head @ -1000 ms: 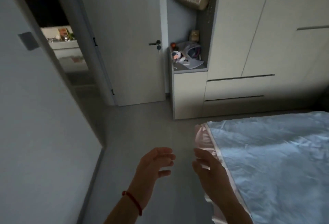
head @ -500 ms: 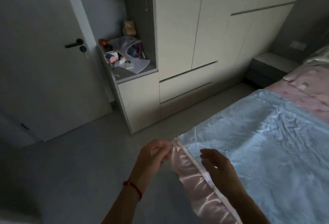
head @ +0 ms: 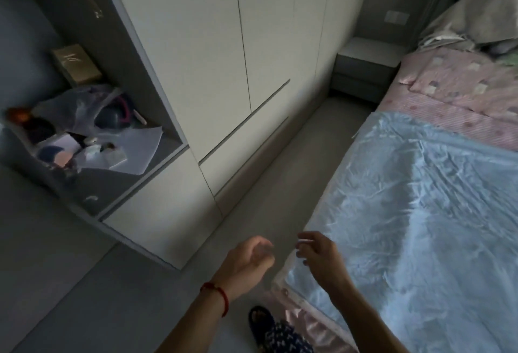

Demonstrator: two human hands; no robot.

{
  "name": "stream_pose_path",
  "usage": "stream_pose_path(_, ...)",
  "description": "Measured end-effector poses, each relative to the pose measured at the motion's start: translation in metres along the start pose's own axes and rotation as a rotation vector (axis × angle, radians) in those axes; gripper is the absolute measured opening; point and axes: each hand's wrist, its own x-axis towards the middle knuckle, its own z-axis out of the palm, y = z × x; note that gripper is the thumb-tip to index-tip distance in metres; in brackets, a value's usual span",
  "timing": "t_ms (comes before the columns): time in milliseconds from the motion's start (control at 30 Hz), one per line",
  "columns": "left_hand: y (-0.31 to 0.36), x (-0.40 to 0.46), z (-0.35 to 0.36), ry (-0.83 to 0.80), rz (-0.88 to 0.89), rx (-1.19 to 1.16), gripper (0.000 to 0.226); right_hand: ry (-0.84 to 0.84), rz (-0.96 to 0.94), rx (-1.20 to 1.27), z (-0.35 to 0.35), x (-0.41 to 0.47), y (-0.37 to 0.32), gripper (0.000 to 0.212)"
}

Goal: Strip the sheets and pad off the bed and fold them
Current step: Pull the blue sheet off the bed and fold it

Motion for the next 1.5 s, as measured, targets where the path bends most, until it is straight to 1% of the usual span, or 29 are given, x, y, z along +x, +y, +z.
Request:
stream_pose_path(100,0.019,0.056,-0.041,-0.082,0.01,0.099,0.021,0.074,0.04,0.052,0.019,0.054,-0.034,0.021)
stream_pose_path(167,0.029,0.088,-0.063,-0.099,0.022,0.072,0.02,0.114,0.078,0.062,0.022,0.082,-0.057,0.022)
stream_pose_path(267,0.044,0.158,-0.093,-0.156,0.067,0.062,0.019,0.252,0.105,0.051,0.024,0.13,-0.084,0.02)
stream_pose_path(300,0.051,0.192,-0.099,-0.181,0.087,0.077,0.019,0.312,0.109,0.068,0.024,0.15,-0.091,0.018)
stream_pose_path(400,0.071,0.251,-0.101,-0.227,0.13,0.058,0.023,0.373,0.157,0.015,0.024,0.174,-0.101,0.02)
stream_pose_path(433,0.078,0.272,-0.103,-0.262,0.171,0.084,0.023,0.402,0.191,0.017,0.028,0.184,-0.103,0.02)
stream_pose_path(533,0.1,0.316,-0.121,-0.378,0.215,0.111,0.024,0.505,0.266,0.037,0.044,0.208,-0.117,0.026)
stream_pose_path(600,0.114,0.347,-0.133,-0.454,0.244,0.104,0.025,0.523,0.299,0.047,0.045,0.232,-0.13,0.025)
stream_pose_path(633,0.123,0.367,-0.14,-0.482,0.246,0.111,0.025,0.541,0.31,0.06,0.045,0.25,-0.137,0.024)
stream_pose_path(733,0.153,0.418,-0.154,-0.483,0.233,0.102,0.022,0.606,0.277,0.065,0.028,0.293,-0.148,0.023)
stream_pose_path(800,0.182,0.462,-0.153,-0.488,0.244,0.147,0.029,0.635,0.245,0.089,0.001,0.333,-0.153,0.02)
stream_pose_path(833,0.193,0.474,-0.154,-0.487,0.246,0.191,0.038,0.646,0.244,0.131,-0.01,0.346,-0.155,0.019)
stream_pose_path(900,0.225,0.533,-0.138,-0.519,0.274,0.268,0.057,0.667,0.226,0.237,-0.047,0.399,-0.147,0.018)
stream_pose_path(933,0.236,0.548,-0.135,-0.53,0.258,0.299,0.06,0.661,0.225,0.279,-0.058,0.412,-0.15,0.018)
stream_pose_path(1000,0.269,0.596,-0.108,-0.546,0.226,0.352,0.058,0.647,0.237,0.337,-0.096,0.46,-0.141,0.022)
stream_pose_path(1067,0.301,0.636,-0.083,-0.537,0.196,0.384,0.056,0.623,0.273,0.397,-0.13,0.497,-0.135,0.031)
stream_pose_path(1167,0.346,0.695,-0.049,-0.574,0.145,0.403,0.055,0.671,0.35,0.475,-0.179,0.537,-0.142,0.015)
stream_pose_path(1233,0.373,0.742,-0.022,-0.6,0.118,0.386,0.058,0.707,0.414,0.557,-0.214,0.563,-0.139,0.015)
stream_pose_path(1300,0.391,0.778,-0.001,-0.599,0.077,0.403,0.072,0.705,0.448,0.612,-0.238,0.576,-0.136,0.016)
stream_pose_path(1367,0.415,0.831,0.037,-0.622,0.045,0.45,0.081,0.769,0.492,0.635,-0.275,0.599,-0.131,0.017)
stream_pose_path(1400,0.421,0.845,0.046,-0.631,0.028,0.467,0.082,0.793,0.495,0.652,-0.285,0.601,-0.135,0.019)
stream_pose_path(1467,0.442,0.91,0.094,-0.701,0.018,0.529,0.075,0.921,0.513,0.643,-0.327,0.637,-0.129,0.028)
stream_pose_path(1500,0.448,0.935,0.113,-0.722,0.025,0.563,0.068,0.955,0.536,0.624,-0.343,0.652,-0.129,0.032)
